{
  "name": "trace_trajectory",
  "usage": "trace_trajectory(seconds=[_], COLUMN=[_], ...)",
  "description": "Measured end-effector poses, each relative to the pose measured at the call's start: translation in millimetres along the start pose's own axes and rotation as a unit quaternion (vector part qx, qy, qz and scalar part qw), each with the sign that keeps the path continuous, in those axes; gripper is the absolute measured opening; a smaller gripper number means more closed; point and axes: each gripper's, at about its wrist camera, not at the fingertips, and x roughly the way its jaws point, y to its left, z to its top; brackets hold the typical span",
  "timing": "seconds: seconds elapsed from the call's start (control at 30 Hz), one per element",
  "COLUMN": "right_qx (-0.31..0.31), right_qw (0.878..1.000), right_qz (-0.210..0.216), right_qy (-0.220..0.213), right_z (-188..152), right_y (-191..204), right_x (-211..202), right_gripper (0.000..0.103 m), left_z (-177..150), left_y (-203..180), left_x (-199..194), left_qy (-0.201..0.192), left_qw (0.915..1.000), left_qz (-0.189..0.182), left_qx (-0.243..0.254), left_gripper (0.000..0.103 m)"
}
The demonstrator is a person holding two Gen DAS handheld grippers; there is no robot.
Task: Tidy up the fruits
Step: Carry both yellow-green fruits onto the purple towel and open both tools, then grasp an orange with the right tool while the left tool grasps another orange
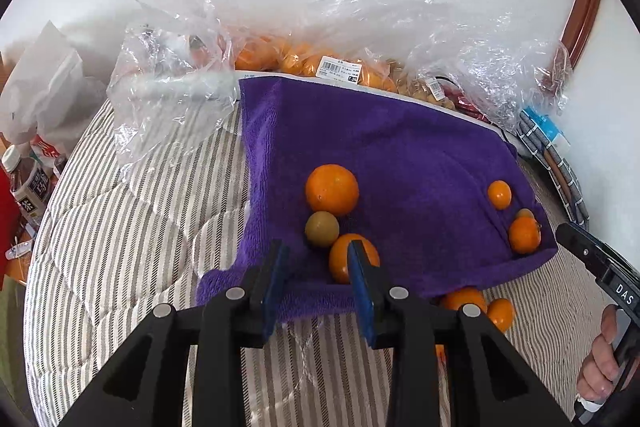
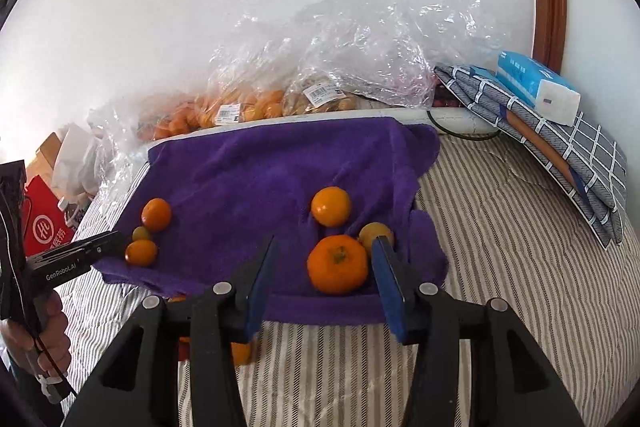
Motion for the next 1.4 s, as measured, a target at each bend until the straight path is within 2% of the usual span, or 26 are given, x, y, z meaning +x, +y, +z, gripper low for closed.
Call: trace_trajectory(seconds=[0.07,0.47,0.77,1.1,1.17,1.23,1.33,1.4], right_qx=[-0.007,-0.045,-0.051,-0.049,-0.049,-0.048,-0.05,-0.046], right_qw=[1.0,0.998,0.996,0.997,0.997,0.997,0.997,0.998], right_qz=[0.005,0.023,0.011,0.006,0.008,0.008,0.003,0.002], right_qy=[0.003,0.048,0.07,0.065,0.061,0.06,0.053,0.048], right_z=[-9,-60,-71,-68,-68,-67,-70,-71], right_y=[10,57,63,60,61,61,58,53], right_x=[-4,6,27,38,38,37,30,24], right_gripper=[0.048,0.047,0.042,0.042,0.036,0.036,0.034,0.034], left_z=[-9,-54,-69,-79,-82,-84,-84,-84], left_y=[2,34,51,52,50,48,41,36], left_x=[-11,-28,-19,-23,-23,-24,-23,-22], left_qy=[-0.006,0.017,0.035,0.006,-0.001,-0.008,0.005,0.012], left_qw=[0.9999,0.9995,0.9989,0.9996,0.9996,0.9995,0.9992,0.9983], left_qz=[0.008,0.025,0.029,0.028,0.028,0.029,0.029,0.041], left_qx=[0.006,-0.004,-0.004,0.002,0.003,0.008,0.028,0.041], left_gripper=[0.038,0.038,0.038,0.039,0.043,0.046,0.057,0.057])
